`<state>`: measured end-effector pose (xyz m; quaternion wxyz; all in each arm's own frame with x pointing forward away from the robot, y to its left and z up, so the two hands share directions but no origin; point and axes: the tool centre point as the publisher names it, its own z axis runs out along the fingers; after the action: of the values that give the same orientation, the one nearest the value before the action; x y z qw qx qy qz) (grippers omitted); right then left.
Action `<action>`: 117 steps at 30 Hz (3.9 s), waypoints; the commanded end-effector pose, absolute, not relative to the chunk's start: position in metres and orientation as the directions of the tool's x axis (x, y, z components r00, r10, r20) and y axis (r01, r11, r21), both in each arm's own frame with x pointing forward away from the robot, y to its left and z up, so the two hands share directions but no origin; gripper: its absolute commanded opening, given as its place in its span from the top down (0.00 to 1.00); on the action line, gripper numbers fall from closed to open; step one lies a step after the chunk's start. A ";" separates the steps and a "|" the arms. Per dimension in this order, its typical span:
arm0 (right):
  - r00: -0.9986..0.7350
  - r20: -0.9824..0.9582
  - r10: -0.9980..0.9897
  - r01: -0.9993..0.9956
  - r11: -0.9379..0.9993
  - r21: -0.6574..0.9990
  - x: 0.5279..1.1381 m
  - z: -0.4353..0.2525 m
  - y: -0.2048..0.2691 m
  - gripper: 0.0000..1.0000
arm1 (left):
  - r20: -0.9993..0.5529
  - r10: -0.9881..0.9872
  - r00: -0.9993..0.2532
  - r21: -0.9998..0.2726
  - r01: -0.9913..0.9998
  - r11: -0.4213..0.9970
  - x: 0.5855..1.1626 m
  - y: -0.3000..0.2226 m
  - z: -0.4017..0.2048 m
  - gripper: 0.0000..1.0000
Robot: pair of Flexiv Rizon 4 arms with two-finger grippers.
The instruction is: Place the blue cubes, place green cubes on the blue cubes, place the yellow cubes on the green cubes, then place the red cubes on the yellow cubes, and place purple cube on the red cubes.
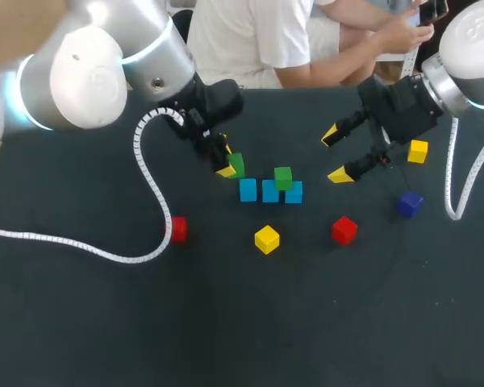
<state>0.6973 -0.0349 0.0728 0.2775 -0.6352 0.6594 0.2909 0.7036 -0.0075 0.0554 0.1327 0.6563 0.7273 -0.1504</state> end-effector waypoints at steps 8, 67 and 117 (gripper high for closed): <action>-0.038 -0.737 -0.675 -0.999 0.023 0.031 0.697 0.073 -0.035 0.00 | -0.389 0.915 -0.107 -0.067 0.994 0.088 0.698 -0.024 0.044 1.00; -0.038 -0.737 -0.675 -0.999 0.023 0.031 0.697 0.073 -0.035 0.00 | -0.392 0.917 -0.073 -0.097 0.995 0.038 0.710 -0.044 0.023 1.00; -0.038 -0.737 -0.675 -0.999 0.023 0.031 0.697 0.073 -0.035 0.00 | -0.391 0.919 -0.053 -0.100 0.995 0.015 0.714 -0.045 0.022 0.00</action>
<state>0.6973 -0.0349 0.0728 0.2775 -0.6352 0.6594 0.2909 0.7130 -0.0467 0.0210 0.1067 0.6787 0.7056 -0.1735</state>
